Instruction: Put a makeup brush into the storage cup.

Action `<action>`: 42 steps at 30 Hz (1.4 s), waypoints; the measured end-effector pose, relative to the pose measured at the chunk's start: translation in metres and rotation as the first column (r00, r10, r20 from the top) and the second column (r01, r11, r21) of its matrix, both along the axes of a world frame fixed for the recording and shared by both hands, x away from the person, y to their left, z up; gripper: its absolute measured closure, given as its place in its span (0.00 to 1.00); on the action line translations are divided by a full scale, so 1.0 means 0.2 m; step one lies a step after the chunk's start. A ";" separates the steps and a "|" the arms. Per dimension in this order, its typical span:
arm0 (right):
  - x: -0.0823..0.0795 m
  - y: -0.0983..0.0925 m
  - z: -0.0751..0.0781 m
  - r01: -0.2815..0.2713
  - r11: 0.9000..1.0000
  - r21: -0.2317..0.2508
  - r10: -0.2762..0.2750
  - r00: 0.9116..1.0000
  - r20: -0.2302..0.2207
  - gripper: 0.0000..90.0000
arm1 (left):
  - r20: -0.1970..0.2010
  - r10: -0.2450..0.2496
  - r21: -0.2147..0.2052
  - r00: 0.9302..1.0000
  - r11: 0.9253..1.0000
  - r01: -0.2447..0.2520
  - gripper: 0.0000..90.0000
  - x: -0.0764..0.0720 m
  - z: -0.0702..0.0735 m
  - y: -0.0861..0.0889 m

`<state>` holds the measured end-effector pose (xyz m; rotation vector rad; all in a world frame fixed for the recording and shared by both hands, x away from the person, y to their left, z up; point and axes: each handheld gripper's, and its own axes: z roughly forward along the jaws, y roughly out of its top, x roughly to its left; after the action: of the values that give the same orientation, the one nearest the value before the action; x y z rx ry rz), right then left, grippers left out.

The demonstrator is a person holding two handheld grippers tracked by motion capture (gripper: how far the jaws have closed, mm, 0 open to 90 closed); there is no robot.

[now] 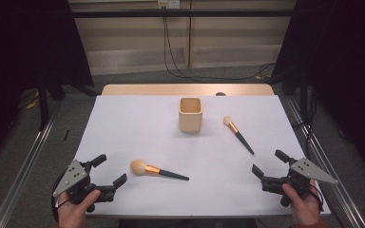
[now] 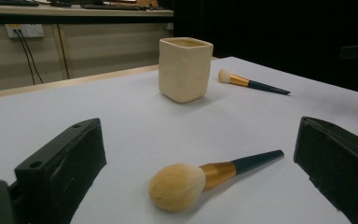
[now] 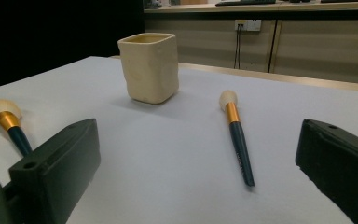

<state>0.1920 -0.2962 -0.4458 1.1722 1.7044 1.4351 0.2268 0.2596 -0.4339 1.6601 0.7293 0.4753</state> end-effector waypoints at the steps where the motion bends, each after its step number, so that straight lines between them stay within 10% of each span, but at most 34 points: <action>1: 0.00 0.00 0.00 0.000 1.000 -0.002 0.000 1.000 0.001 0.00 | -0.002 -0.001 -0.003 1.000 1.000 0.001 0.02 0.00 0.00 0.00; 42: 0.01 0.04 -0.01 -0.051 0.999 0.001 0.051 0.999 -0.006 0.00 | 0.005 -0.059 0.026 0.998 0.998 0.059 0.03 0.14 0.09 -0.11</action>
<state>0.1945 -0.2888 -0.4470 1.1424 1.7499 1.4647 0.2544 0.2378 -0.4167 1.6990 0.6701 0.4492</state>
